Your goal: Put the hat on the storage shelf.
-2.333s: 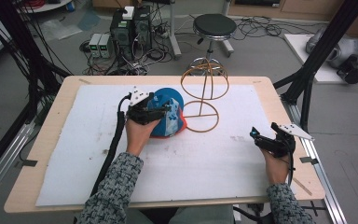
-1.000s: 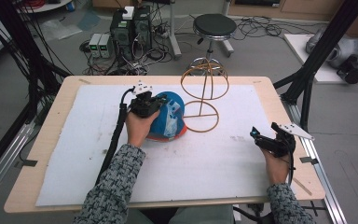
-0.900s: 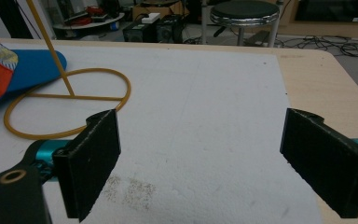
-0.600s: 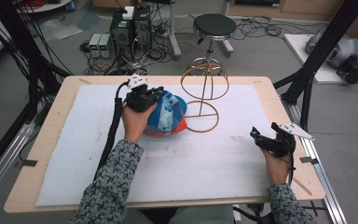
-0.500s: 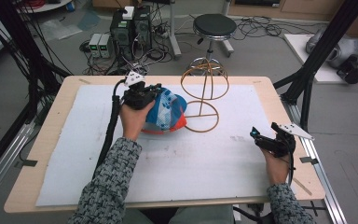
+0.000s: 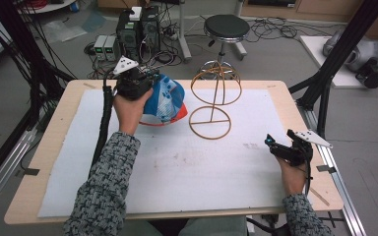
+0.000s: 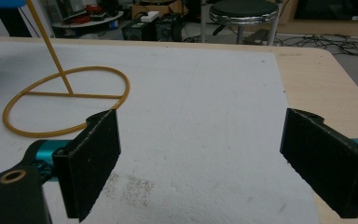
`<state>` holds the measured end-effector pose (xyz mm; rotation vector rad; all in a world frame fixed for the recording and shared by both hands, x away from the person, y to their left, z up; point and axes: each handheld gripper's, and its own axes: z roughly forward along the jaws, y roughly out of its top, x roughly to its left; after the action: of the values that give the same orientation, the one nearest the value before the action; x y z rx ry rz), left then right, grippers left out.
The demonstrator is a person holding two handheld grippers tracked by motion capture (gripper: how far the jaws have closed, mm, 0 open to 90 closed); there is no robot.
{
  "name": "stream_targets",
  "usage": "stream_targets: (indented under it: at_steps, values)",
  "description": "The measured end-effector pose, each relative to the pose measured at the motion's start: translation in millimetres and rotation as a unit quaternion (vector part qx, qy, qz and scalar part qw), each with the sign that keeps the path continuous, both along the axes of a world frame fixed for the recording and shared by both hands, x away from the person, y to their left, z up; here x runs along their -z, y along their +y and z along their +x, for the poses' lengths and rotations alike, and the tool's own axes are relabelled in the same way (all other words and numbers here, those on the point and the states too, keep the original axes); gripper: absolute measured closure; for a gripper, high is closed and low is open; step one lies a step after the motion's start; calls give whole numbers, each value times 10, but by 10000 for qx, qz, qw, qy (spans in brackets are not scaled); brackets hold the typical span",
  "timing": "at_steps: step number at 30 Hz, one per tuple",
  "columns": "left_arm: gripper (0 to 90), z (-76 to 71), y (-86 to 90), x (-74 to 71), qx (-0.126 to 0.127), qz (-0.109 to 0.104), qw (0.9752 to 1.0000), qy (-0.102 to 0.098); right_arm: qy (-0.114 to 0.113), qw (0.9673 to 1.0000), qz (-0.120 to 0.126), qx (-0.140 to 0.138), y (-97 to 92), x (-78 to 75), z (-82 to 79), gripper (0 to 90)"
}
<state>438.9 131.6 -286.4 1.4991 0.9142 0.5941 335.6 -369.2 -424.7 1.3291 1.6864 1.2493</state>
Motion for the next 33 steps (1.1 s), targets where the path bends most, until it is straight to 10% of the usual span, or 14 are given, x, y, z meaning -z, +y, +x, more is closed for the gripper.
stream_targets:
  at_steps: [18, 33]
  values:
    - [899, 42, 69, -649, 14, 133, 9975, -699, 31, 10000, -11, -33, 7, 7, 3, 113]
    - [899, 151, -171, -977, 337, 13, 9954, -896, 93, 9999, 40, -23, -1, 11, 0, 113]
